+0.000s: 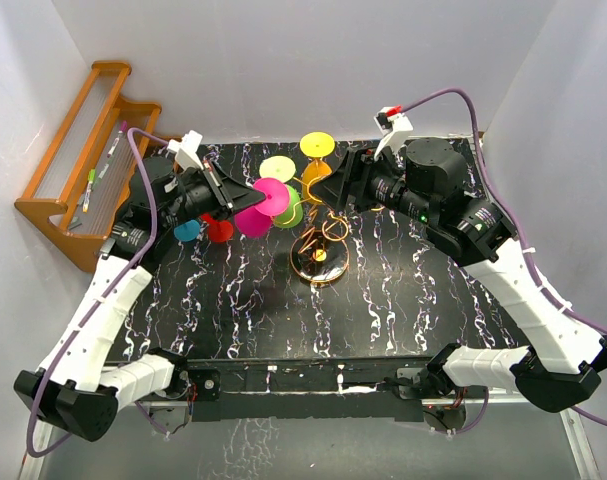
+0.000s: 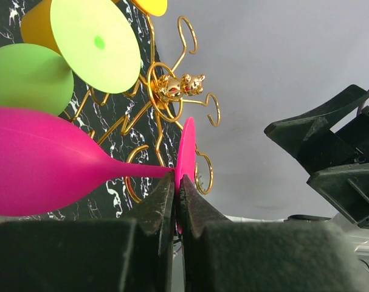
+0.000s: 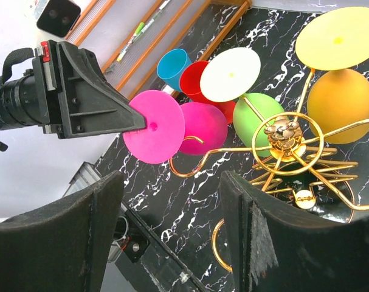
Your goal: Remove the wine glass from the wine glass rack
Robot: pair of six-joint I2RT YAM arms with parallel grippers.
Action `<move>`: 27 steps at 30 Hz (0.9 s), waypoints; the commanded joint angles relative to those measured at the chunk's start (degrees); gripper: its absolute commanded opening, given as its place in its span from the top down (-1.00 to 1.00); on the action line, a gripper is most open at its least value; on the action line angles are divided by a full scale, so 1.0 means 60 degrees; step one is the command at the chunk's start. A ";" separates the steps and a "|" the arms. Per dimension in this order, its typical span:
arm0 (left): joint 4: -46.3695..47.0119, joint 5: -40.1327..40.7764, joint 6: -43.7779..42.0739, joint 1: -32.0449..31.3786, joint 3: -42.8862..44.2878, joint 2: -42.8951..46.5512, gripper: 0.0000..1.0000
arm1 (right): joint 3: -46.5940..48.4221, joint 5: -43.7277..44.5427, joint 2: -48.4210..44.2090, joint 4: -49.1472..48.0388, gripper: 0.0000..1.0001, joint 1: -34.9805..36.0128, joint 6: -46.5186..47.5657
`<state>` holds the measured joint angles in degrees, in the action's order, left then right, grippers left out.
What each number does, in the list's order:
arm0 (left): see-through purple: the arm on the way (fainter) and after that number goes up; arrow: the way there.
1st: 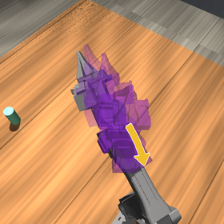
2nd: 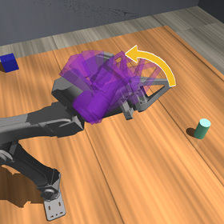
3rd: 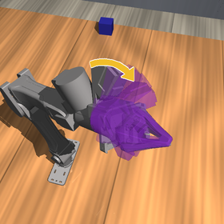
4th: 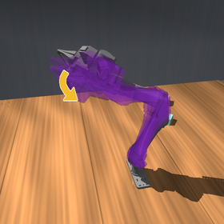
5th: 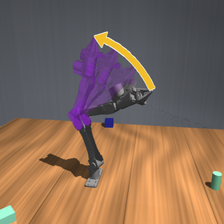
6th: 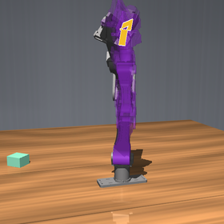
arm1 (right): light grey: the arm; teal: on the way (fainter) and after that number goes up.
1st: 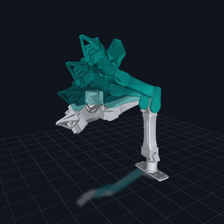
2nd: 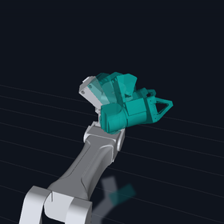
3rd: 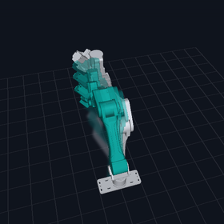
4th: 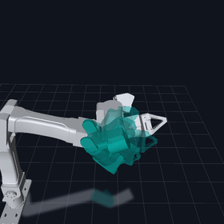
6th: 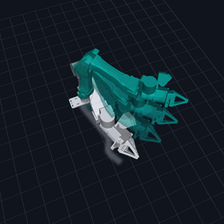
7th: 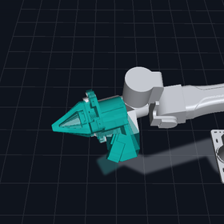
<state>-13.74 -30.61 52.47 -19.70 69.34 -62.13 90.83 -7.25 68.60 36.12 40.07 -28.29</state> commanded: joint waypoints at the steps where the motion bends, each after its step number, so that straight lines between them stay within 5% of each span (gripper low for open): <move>1: -0.0263 0.0074 -0.0138 -0.0034 0.0185 0.0430 1.00 | 0.0042 -0.0205 -0.0120 -0.0422 -0.33 0.0001 0.0213; 8: -0.0982 0.0261 -0.0345 -0.0026 0.0412 0.1202 1.00 | 0.0300 -0.1507 0.0042 -0.0200 -0.31 0.0000 0.0420; 16: -0.1273 -0.0692 -0.0638 -0.0027 0.0544 0.2562 1.00 | 0.0705 -0.6343 0.1152 -0.0097 -0.20 0.0076 0.0643; 27: -0.2759 -0.0699 -0.1165 -0.0027 0.0781 0.3821 1.00 | 0.1222 -0.6144 0.1526 -0.0231 -0.13 0.1874 0.1117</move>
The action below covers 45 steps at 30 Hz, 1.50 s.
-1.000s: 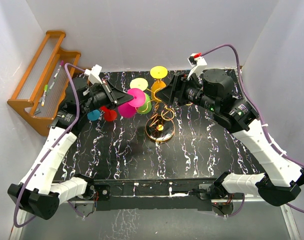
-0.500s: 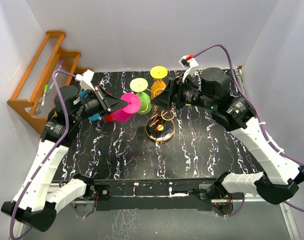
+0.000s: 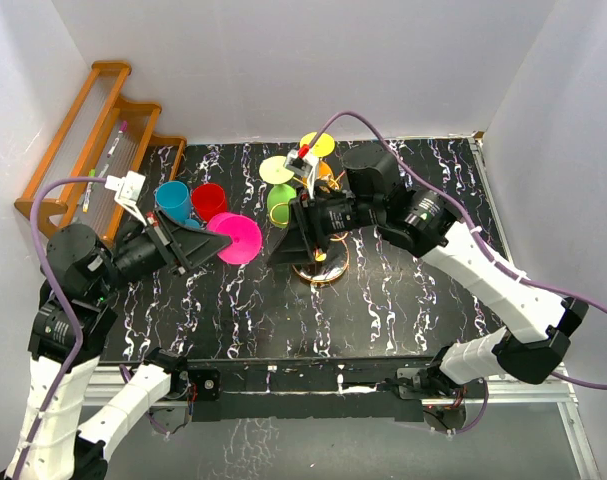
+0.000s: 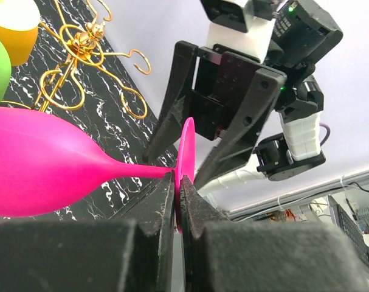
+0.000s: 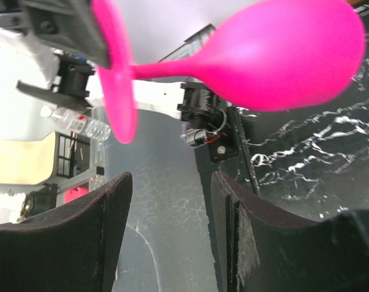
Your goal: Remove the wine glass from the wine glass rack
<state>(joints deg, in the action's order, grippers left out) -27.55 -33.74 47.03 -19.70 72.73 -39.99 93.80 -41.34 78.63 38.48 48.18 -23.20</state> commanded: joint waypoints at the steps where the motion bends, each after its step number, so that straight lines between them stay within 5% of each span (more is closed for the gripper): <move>1: -0.0498 -0.0171 -0.0269 -0.0027 0.0202 0.0175 1.00 | 0.0784 -0.0437 -0.0098 -0.0652 -0.13 0.0725 0.0284; 24: -0.1036 -0.0485 -0.0229 -0.0023 0.0139 0.1047 1.00 | 0.2062 0.0135 0.1183 -0.1291 0.06 0.1919 -0.0025; 28: -0.1139 -0.0465 -0.0251 -0.0027 0.0082 0.1081 1.00 | 0.2192 0.0184 0.1318 -0.1328 0.24 0.2112 -0.0102; 34: -0.1299 -0.0357 -0.0250 -0.0032 0.0137 0.1113 1.00 | 0.2009 0.0379 0.1335 -0.1138 0.82 0.2355 -0.0055; 40: -0.1353 -0.0337 -0.0206 -0.0034 0.0061 0.1235 1.00 | 0.1444 0.1080 0.1017 -0.1205 0.85 0.2693 0.0151; 45: -0.1554 -0.0210 -0.0249 -0.0034 -0.0032 0.1408 0.52 | 0.1198 0.1433 0.0846 -0.1246 0.84 0.2848 0.0345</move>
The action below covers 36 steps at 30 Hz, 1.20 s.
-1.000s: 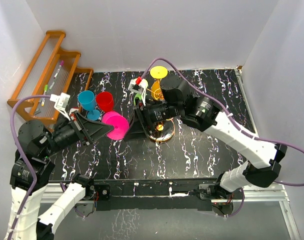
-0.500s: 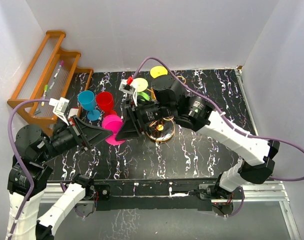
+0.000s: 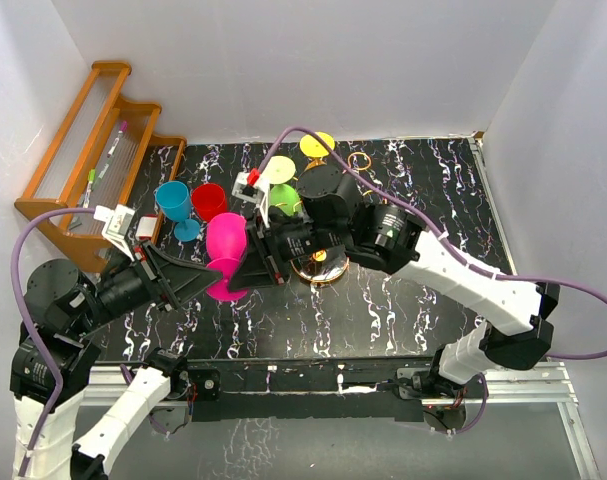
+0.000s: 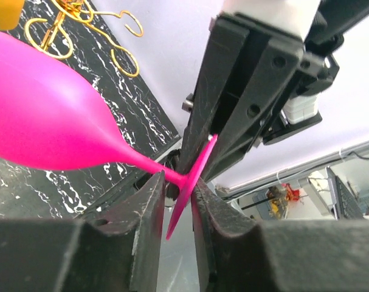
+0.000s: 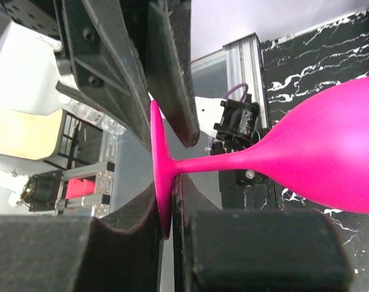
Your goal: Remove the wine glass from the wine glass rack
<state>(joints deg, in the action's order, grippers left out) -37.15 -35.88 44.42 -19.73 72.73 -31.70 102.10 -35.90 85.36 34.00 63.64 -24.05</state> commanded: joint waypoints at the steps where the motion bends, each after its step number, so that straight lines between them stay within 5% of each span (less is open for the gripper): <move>1: 0.0021 0.0149 0.0184 -0.0022 -0.0047 0.0071 0.46 | -0.0245 0.0605 -0.0312 -0.0519 0.85 0.0290 0.0524; 16: -0.0259 0.0146 0.0189 -0.0015 -0.0178 0.0374 0.25 | -0.0558 0.1198 -0.0485 -0.0708 0.84 0.0409 0.0872; 36: -0.0229 0.0079 0.0344 -0.0009 -0.0331 0.0508 0.25 | -0.0743 0.1400 -0.0736 -0.0917 0.85 0.0424 0.0896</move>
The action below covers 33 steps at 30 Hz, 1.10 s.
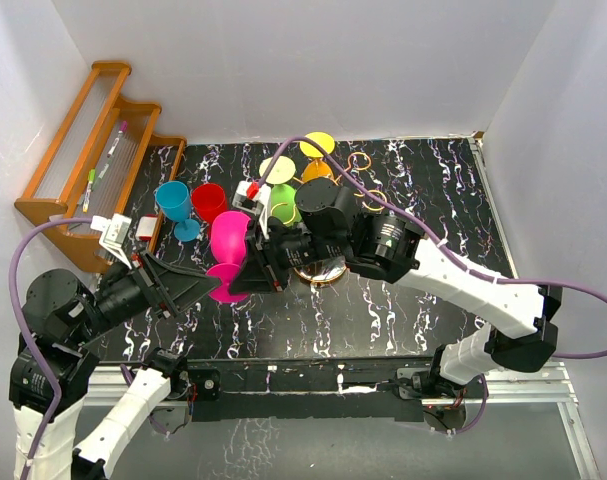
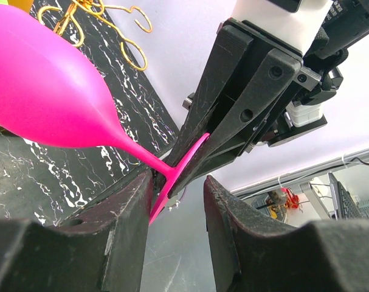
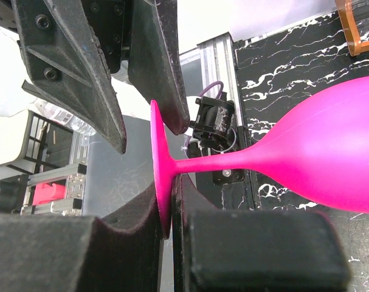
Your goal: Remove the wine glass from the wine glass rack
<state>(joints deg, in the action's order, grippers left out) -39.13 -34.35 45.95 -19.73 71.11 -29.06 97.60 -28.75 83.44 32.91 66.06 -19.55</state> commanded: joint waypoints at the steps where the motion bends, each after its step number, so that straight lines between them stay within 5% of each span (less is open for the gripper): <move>1: 0.0113 -0.0166 0.0090 -0.0016 -0.0053 0.0055 0.25 | 0.0007 0.0222 -0.0415 -0.0738 0.84 0.0020 0.0163; 9: 0.0069 -0.0191 0.0090 -0.0030 -0.0002 0.0038 0.25 | 0.0080 0.0280 -0.0434 -0.0724 0.84 0.0020 0.0164; 16: -0.0602 0.0844 0.0089 -0.0011 0.0631 0.0001 -0.13 | -0.0536 0.0683 -0.0978 -0.0736 0.85 0.0066 0.0748; 23: -0.2063 0.2878 0.0307 -0.0020 0.2035 -0.0464 -0.14 | -0.3053 0.3051 -0.2322 -0.1198 0.85 0.1180 0.4147; 33: -0.3279 0.2442 0.0123 -0.0023 0.1491 -0.1289 -0.12 | -0.6855 0.7782 -0.3346 -0.3633 0.84 0.4291 0.9171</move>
<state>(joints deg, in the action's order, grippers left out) -55.29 -18.39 47.11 -19.73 82.17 -34.48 61.49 3.62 65.36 22.26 85.54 18.52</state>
